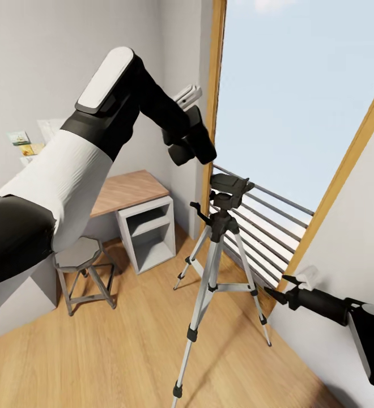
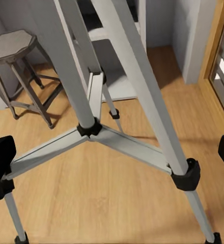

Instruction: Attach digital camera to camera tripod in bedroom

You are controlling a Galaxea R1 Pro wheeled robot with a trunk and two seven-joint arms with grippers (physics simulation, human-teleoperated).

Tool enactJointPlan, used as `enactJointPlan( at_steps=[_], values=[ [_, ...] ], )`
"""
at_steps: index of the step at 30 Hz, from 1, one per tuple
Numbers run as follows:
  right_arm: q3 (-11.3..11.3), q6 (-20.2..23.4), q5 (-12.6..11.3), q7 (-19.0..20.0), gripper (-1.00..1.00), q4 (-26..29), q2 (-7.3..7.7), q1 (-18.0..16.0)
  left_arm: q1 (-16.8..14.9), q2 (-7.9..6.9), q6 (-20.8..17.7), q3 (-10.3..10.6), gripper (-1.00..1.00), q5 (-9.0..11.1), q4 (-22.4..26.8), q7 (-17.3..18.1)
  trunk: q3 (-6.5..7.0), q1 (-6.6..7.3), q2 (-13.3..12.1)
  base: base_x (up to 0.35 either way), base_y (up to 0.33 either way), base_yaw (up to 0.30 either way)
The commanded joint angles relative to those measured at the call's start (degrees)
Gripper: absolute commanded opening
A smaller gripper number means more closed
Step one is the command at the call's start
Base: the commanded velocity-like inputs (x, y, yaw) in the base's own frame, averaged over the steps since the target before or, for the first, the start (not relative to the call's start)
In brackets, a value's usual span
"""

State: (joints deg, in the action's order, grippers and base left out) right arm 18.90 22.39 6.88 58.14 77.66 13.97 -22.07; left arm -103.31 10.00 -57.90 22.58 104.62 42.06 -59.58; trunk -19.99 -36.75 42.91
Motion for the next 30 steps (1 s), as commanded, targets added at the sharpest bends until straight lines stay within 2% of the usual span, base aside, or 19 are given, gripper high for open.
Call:
enactJointPlan(
  at_steps=[1,3,6,16,19,23,25,30],
  values=[
    [0.05,0.45,0.19,0.36,1.0,0.01,-0.07,-0.13,-0.05,0.0,-0.64,0.05,-1.0,0.46,-0.02,-0.23,-0.08,-0.01,0.07,0.0,0.0,0.0],
    [0.0,0.53,-0.14,0.33,1.0,-0.21,-0.31,-0.49,-0.07,0.0,-1.49,0.52,-1.0,0.57,-0.04,1.0,-0.08,-0.01,0.07,0.0,0.0,0.0],
    [-0.06,0.59,-0.5,0.38,1.0,-0.71,-0.69,-1.35,-0.23,-0.06,-2.1,2.69,-1.0,0.87,-0.45,4.2,-0.08,-0.01,0.07,0.0,0.0,0.0],
    [-0.17,0.79,-0.69,0.72,1.0,-3.23,-1.05,-5.22,-5.13,0.0,-2.1,11.92,-1.0,1.26,-7.04,20.34,-0.08,-0.01,0.07,0.0,0.0,0.0],
    [-0.22,0.76,-0.62,0.74,1.0,-3.7,-1.11,-5.79,-6.1,0.0,-2.1,15.19,-1.0,1.28,-8.24,23.85,-0.08,-0.01,0.07,0.0,0.0,0.0],
    [-0.33,0.74,-0.63,0.8,1.0,-3.99,-1.14,-6.15,-7.49,-0.03,-2.1,20.76,-1.0,1.43,-9.54,28.26,-0.08,-0.01,0.07,0.0,0.0,0.0],
    [-0.37,0.77,-0.63,0.81,1.0,-4.06,-1.17,-6.24,-8.39,-0.07,-2.1,22.71,-1.0,1.85,-10.89,30.99,-0.08,-0.01,0.07,0.0,0.0,0.0],
    [-0.38,0.8,-0.62,0.73,1.0,-4.14,-1.19,-6.37,-10.92,-0.31,-2.1,25.33,-1.0,3.77,-15.12,36.59,-0.08,-0.01,0.07,0.0,0.0,0.0]
  ],
)
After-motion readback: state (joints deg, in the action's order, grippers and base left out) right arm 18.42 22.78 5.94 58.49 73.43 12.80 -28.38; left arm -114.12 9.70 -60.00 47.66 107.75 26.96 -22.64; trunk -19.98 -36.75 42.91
